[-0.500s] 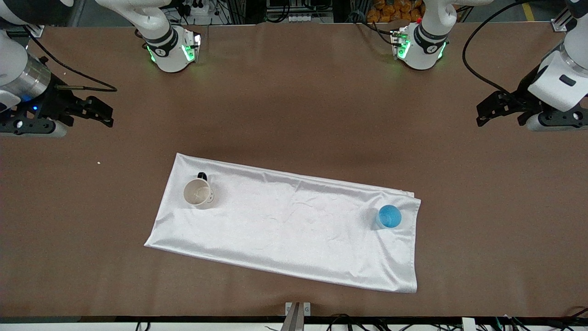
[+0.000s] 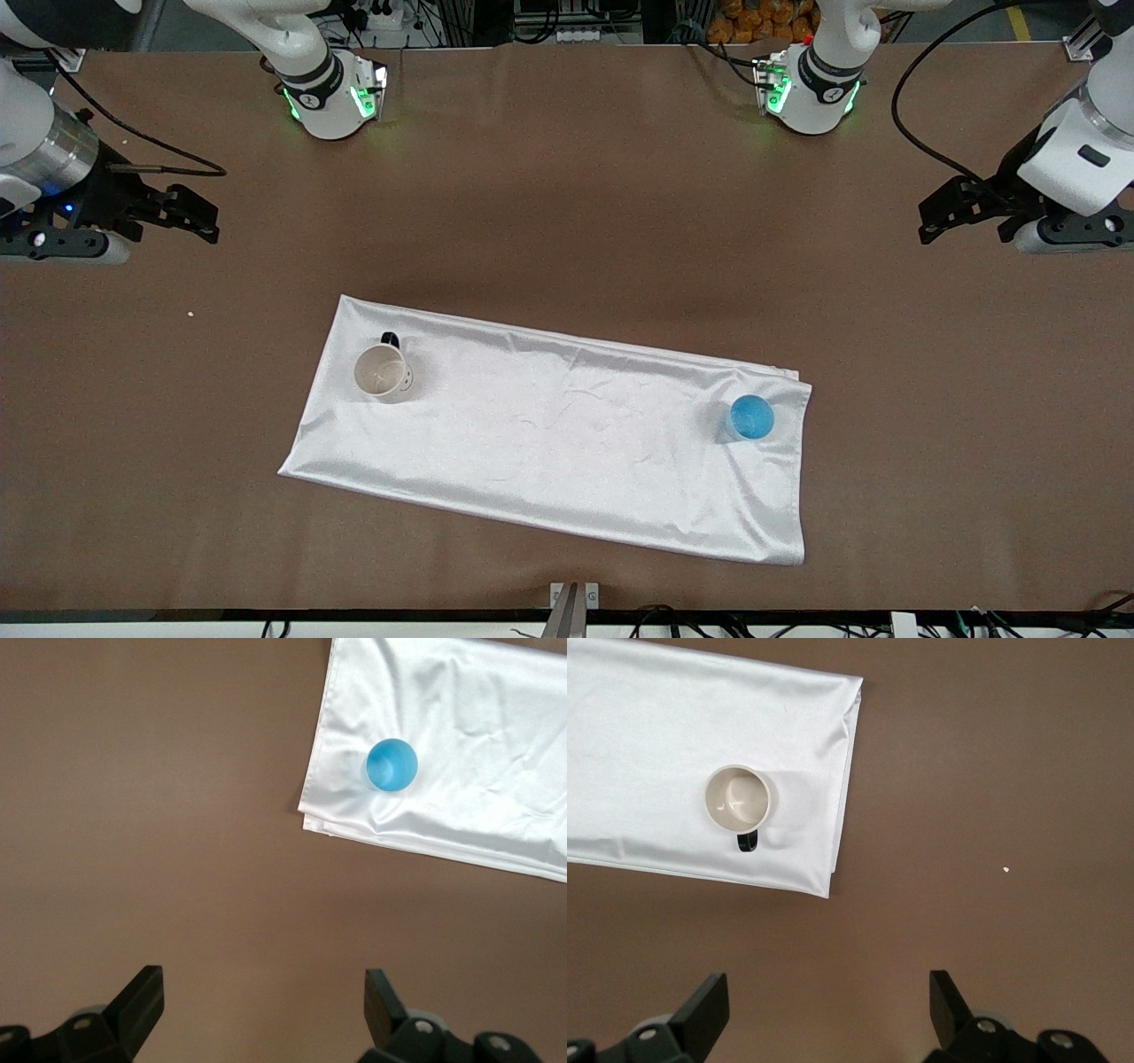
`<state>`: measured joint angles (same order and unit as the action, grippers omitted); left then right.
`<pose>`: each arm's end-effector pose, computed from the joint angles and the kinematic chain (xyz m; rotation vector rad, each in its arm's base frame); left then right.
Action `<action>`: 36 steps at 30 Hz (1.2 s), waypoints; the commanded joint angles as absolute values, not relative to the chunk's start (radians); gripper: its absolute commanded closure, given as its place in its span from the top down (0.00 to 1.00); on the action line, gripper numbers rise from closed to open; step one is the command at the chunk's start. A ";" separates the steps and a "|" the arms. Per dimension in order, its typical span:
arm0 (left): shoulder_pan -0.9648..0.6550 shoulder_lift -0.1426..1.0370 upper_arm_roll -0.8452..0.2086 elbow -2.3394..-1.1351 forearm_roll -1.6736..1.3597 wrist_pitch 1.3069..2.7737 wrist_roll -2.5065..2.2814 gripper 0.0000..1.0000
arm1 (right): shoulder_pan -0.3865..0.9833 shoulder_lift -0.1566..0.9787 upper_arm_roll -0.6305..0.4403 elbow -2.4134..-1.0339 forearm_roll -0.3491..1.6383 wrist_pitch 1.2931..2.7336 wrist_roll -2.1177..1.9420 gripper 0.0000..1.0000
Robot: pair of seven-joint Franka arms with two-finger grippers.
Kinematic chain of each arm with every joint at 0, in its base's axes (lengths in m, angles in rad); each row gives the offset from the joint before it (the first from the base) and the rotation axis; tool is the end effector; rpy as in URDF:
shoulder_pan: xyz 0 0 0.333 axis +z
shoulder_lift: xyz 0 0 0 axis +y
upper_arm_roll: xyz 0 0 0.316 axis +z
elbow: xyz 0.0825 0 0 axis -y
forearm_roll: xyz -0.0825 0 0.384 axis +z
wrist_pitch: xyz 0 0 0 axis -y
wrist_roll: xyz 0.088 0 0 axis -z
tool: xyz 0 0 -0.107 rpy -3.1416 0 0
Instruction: Place blue cup into white mug on table
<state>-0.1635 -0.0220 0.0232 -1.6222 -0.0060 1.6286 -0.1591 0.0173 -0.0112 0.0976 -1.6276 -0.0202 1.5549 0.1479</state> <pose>0.5473 -0.0778 0.6175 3.1305 0.0298 0.0424 0.5442 0.0609 0.6026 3.1107 -0.0509 -0.0906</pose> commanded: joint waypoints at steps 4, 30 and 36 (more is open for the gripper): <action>-0.167 0.005 0.020 -1.591 0.017 1.609 -0.163 1.00 | 0.015 0.002 0.097 -1.605 -0.009 1.523 0.138 1.00; -0.178 0.055 -0.003 -1.591 0.058 1.612 -0.143 1.00 | 0.014 0.002 0.097 -1.664 0.038 1.535 0.132 1.00; -0.179 0.072 -0.021 -1.591 0.055 1.614 -0.141 1.00 | 0.014 0.002 0.097 -1.687 0.038 1.551 0.132 1.00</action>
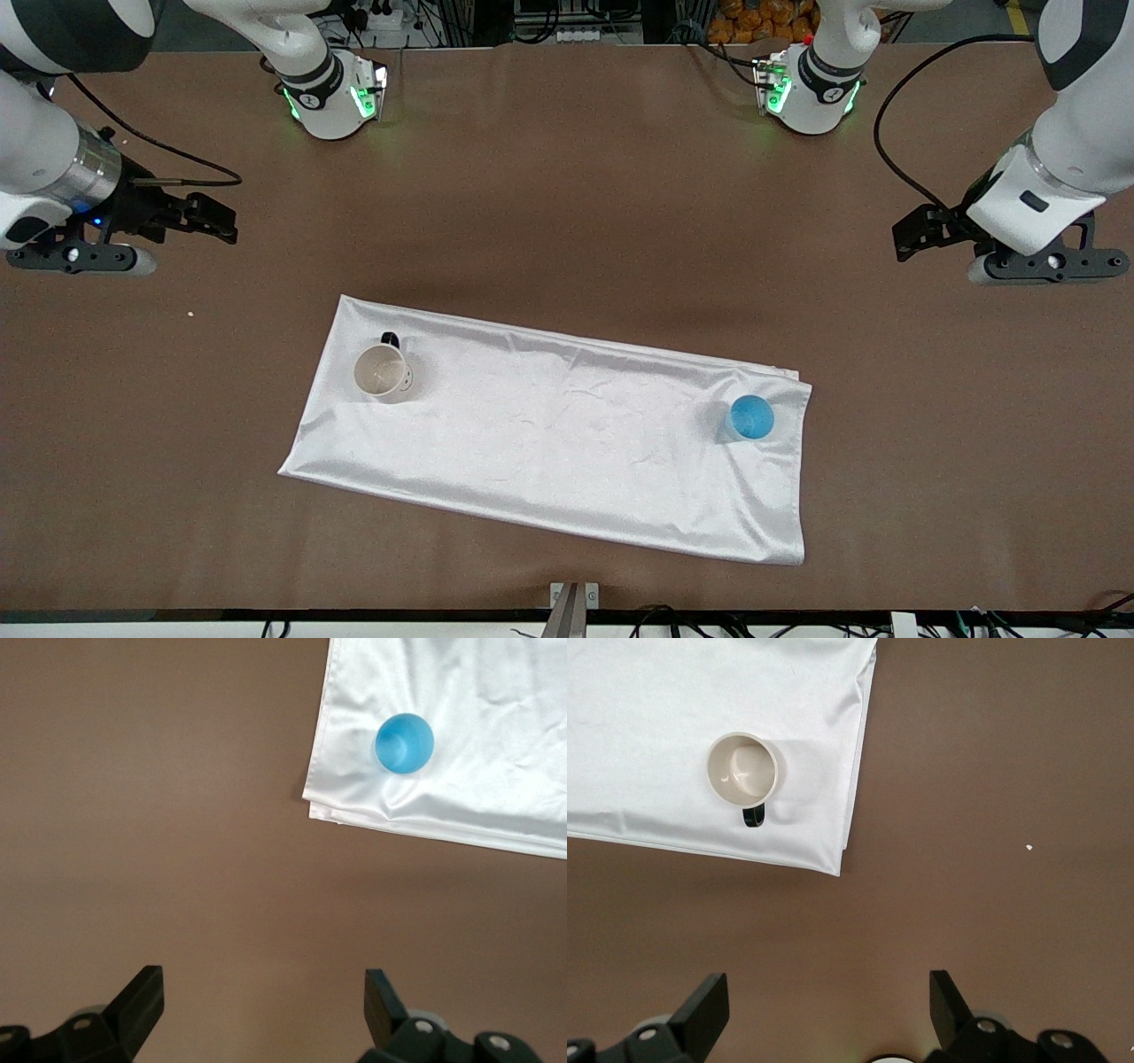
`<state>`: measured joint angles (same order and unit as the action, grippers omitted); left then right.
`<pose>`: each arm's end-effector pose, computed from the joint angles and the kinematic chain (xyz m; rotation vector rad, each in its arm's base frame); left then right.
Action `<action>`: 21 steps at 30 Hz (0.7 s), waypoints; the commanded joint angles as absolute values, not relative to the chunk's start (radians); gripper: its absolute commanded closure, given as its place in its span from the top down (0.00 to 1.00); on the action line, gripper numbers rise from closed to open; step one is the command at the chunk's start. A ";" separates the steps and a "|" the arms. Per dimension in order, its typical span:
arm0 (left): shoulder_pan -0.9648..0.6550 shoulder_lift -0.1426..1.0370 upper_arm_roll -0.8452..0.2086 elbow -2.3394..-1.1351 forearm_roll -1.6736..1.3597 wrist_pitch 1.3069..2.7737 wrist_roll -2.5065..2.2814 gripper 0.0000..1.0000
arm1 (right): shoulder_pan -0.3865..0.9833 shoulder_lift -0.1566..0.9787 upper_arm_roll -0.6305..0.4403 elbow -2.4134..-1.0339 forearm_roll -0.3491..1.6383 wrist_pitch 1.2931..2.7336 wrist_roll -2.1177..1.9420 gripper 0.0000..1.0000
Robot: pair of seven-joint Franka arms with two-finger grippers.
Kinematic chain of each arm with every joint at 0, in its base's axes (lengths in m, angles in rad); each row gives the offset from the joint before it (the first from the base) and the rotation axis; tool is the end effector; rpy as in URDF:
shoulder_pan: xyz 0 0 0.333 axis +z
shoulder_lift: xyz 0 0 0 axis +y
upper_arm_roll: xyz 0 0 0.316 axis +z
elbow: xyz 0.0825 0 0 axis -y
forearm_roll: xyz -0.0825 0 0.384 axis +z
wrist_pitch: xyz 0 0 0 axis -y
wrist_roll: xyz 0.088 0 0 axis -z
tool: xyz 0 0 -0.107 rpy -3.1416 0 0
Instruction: Place blue cup into white mug on table
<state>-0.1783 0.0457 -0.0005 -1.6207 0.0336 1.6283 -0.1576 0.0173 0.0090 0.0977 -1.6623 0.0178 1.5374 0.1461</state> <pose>0.5623 -0.0982 0.5802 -3.1016 0.0369 0.0496 0.5448 0.0647 0.5741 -3.1329 0.0496 0.2121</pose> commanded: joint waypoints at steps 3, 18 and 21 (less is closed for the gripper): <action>-0.179 0.087 -0.034 -1.589 0.054 1.620 -0.141 1.00 | 0.015 0.002 0.097 -1.690 0.040 1.555 0.132 1.00; -0.181 0.190 -0.101 -1.589 0.057 1.713 -0.144 1.00 | 0.018 0.002 0.097 -1.753 0.038 1.624 0.098 1.00; -0.181 0.215 -0.115 -1.589 0.057 1.735 -0.144 1.00 | 0.025 -0.002 0.097 -1.787 0.038 1.664 0.049 1.00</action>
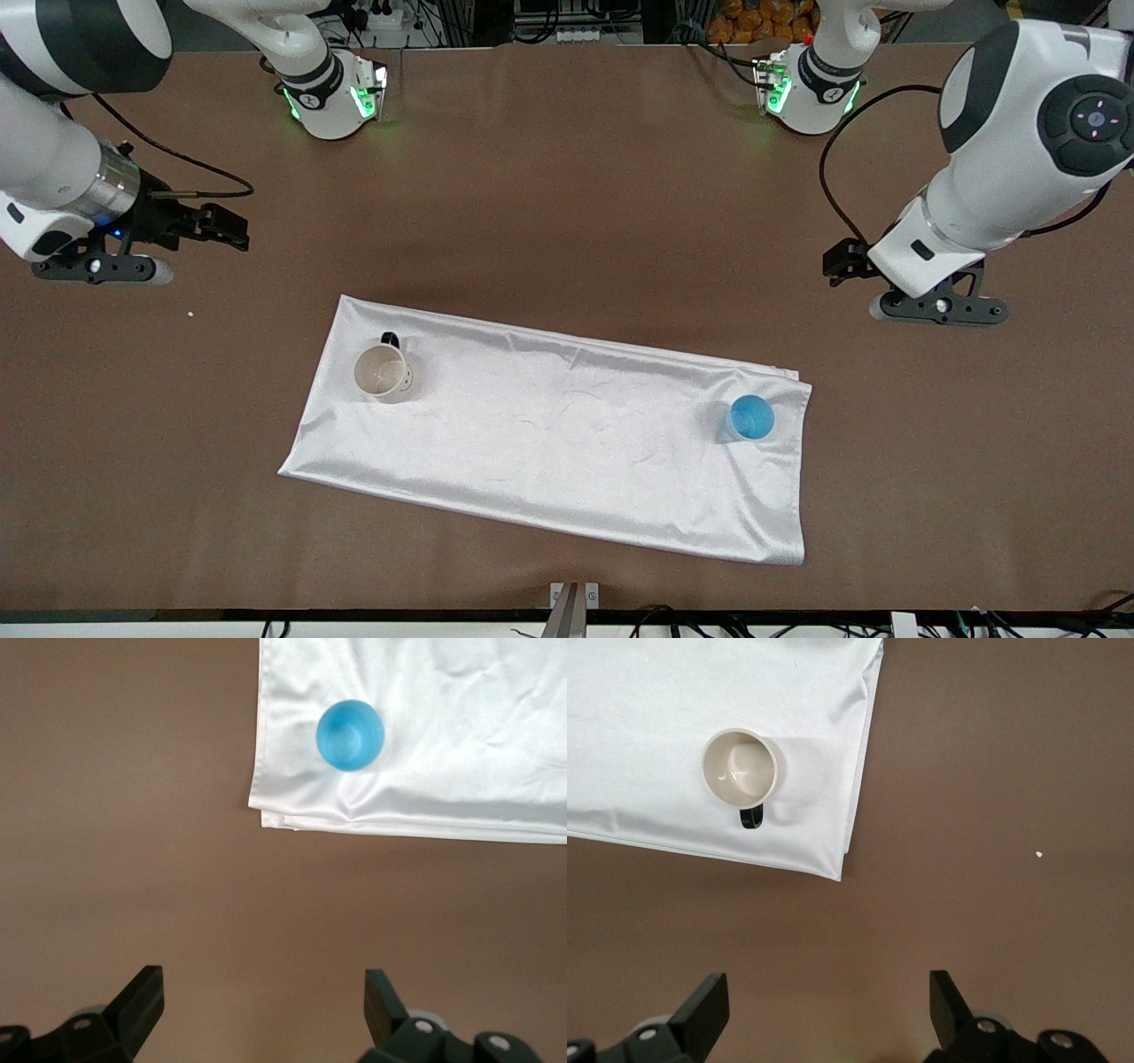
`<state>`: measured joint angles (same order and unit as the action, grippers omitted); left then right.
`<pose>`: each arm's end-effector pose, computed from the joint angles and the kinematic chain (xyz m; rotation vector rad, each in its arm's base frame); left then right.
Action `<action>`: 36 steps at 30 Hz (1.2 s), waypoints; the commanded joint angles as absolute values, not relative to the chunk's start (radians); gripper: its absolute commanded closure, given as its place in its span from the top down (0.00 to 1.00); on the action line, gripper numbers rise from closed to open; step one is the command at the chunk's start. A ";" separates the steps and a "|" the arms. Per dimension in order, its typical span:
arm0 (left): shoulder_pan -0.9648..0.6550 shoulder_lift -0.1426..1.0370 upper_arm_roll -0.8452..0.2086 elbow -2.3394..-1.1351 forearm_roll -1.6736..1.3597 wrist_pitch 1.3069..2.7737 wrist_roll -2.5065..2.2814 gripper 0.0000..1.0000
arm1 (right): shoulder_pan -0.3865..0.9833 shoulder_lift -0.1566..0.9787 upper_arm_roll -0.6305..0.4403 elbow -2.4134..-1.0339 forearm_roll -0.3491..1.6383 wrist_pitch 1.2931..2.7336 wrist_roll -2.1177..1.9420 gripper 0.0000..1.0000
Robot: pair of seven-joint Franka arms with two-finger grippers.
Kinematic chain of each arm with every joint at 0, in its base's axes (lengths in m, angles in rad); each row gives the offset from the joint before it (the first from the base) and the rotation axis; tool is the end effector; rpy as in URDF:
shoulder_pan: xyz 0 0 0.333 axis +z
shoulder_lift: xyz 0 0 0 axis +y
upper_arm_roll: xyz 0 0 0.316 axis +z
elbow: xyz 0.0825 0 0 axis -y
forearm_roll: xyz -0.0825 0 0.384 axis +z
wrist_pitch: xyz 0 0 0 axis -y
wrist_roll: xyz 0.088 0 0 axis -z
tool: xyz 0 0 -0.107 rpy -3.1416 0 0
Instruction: Place blue cup into white mug on table
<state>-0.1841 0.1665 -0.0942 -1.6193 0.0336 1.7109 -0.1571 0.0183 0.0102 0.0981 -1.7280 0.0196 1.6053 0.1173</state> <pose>0.5847 -0.1600 0.5168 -3.1005 0.1962 0.1066 0.5472 0.0658 0.5478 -3.1296 0.0044 0.2105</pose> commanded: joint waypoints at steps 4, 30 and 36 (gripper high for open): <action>-0.183 0.239 -0.124 -1.589 0.058 1.764 -0.146 1.00 | 0.046 -0.002 0.097 -1.819 0.040 1.706 0.043 1.00; -0.202 0.394 -0.160 -1.589 0.060 1.943 -0.158 1.00 | 0.181 0.118 0.097 -2.100 0.035 2.204 0.043 1.00; -0.225 0.443 -0.160 -1.588 0.067 1.996 -0.158 1.00 | 0.183 0.167 0.097 -2.102 0.035 2.261 0.043 1.00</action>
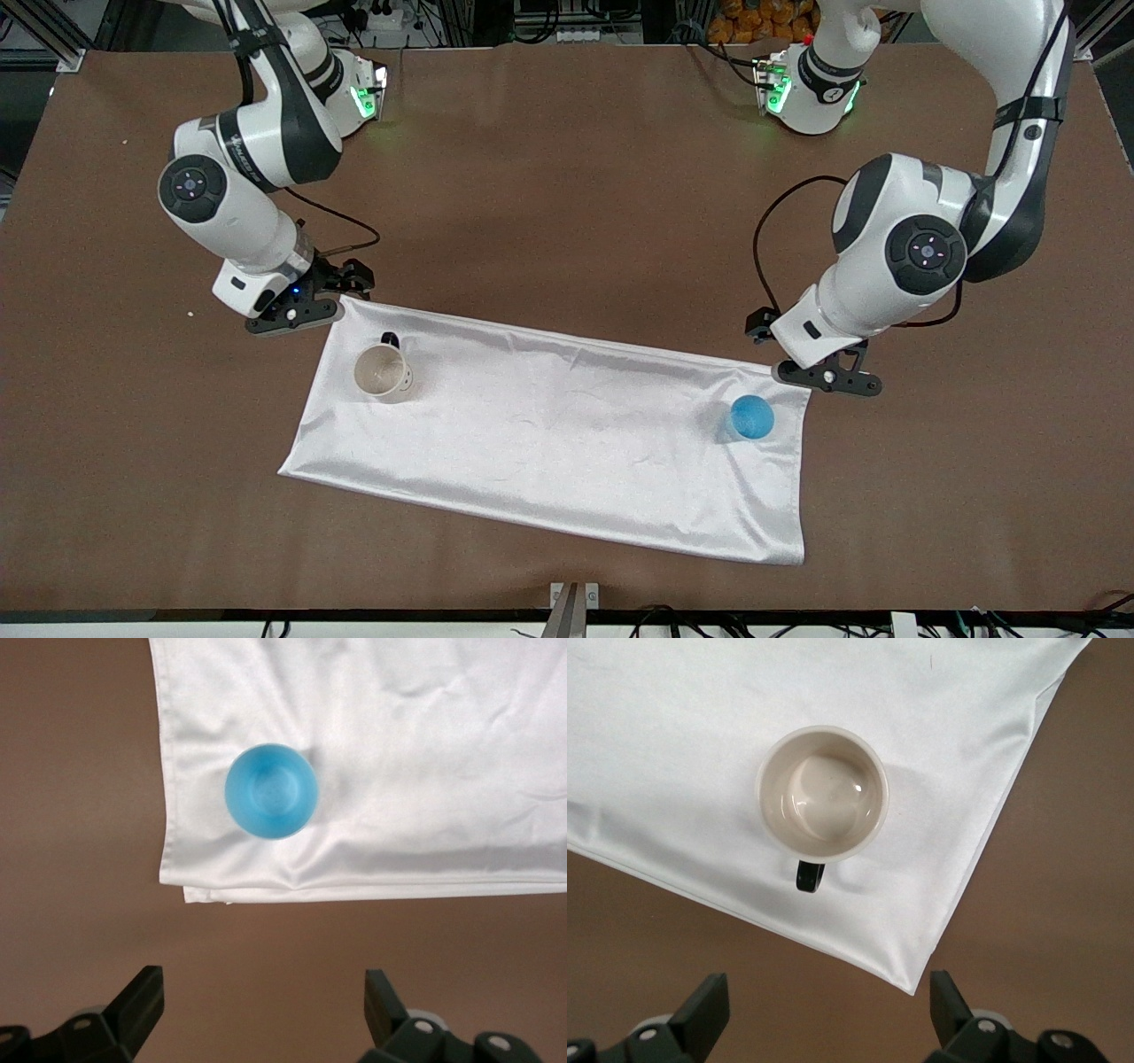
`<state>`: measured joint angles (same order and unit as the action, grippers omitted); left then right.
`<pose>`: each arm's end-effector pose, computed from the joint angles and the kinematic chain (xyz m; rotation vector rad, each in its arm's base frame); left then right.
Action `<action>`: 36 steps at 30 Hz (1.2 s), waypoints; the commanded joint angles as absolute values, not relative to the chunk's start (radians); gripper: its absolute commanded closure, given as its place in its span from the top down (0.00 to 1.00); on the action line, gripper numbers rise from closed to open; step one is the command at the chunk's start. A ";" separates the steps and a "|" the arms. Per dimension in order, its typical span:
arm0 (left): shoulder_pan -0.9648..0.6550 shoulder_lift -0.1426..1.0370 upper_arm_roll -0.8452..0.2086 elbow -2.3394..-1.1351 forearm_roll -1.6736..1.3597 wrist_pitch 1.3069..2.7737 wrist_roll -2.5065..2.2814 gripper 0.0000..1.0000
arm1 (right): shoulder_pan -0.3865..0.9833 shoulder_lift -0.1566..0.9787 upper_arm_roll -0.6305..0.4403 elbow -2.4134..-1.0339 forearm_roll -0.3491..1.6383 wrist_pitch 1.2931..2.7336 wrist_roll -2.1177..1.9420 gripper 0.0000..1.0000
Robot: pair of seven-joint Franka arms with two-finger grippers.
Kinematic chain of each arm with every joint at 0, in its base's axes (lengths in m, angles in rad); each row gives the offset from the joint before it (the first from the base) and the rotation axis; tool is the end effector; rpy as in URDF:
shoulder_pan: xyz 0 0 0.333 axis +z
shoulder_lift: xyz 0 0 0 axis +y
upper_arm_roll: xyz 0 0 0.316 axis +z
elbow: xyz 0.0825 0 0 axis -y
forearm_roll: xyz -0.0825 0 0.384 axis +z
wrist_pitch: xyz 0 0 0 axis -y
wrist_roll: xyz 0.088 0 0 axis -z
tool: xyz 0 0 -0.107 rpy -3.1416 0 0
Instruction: Place blue cup into white mug on table
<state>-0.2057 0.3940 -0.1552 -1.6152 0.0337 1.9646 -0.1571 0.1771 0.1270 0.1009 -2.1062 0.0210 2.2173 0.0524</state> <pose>0.6251 -0.2212 0.3966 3.1065 -0.3224 -0.0715 0.5401 0.1541 0.3569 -3.0974 -0.3297 0.0311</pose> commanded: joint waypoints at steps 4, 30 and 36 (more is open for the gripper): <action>-0.229 0.465 -0.160 -1.586 0.086 2.025 -0.156 1.00 | 0.189 0.204 0.097 -2.103 0.035 2.319 0.043 1.00; -0.232 0.617 -0.161 -1.554 0.140 2.227 -0.143 1.00 | 0.192 0.330 0.095 -2.191 0.028 2.614 0.034 1.00; -0.242 0.656 -0.161 -1.513 0.146 2.235 -0.141 1.00 | 0.192 0.385 0.095 -2.191 0.026 2.698 0.034 1.00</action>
<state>-0.2334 0.6072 -0.1559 -1.5755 0.1183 2.2281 -0.1534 0.1840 0.3385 0.1006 -2.1902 0.0202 2.6291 0.0497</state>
